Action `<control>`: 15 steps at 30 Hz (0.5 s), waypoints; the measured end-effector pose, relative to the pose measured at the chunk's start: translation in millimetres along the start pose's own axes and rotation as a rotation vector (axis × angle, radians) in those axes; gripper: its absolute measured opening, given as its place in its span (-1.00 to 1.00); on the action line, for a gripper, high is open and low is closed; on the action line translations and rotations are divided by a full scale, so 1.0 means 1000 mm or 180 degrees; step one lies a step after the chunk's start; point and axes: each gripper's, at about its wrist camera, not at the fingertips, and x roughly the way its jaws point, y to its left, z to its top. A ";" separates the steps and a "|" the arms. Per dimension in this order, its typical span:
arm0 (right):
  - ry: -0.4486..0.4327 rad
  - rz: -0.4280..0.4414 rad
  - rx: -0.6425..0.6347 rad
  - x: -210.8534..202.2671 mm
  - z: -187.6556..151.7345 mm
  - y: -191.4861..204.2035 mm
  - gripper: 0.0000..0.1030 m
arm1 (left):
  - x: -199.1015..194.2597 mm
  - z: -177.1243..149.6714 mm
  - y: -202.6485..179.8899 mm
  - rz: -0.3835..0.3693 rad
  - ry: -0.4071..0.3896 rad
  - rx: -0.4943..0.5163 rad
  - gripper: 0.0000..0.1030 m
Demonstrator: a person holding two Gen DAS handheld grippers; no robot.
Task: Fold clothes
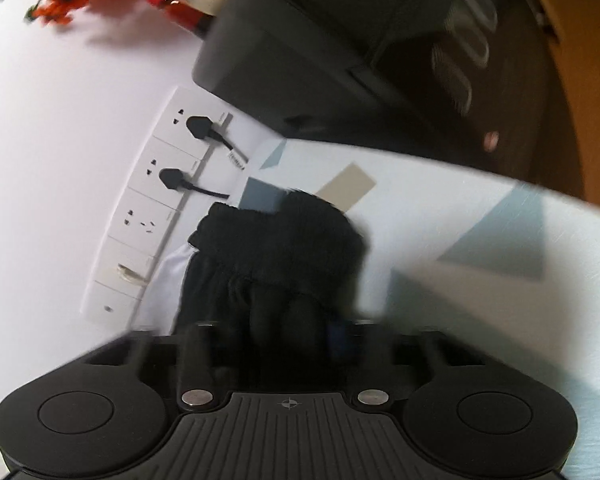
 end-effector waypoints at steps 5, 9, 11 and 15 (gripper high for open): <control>-0.0255 0.0277 -0.0106 -0.017 0.011 0.014 -0.65 | 0.002 0.003 -0.008 -0.0063 0.0034 0.0087 0.67; -0.0401 0.0247 0.0056 -0.036 0.024 0.005 -0.65 | 0.003 0.004 -0.024 -0.0203 0.0017 0.0248 0.69; -0.0370 0.0218 0.0121 -0.041 0.030 -0.006 -0.64 | 0.003 0.004 -0.031 -0.0200 -0.0008 0.0278 0.70; -0.0203 0.0122 0.0301 -0.037 0.040 -0.026 -0.34 | -0.001 0.007 -0.031 -0.0225 -0.0032 0.0249 0.69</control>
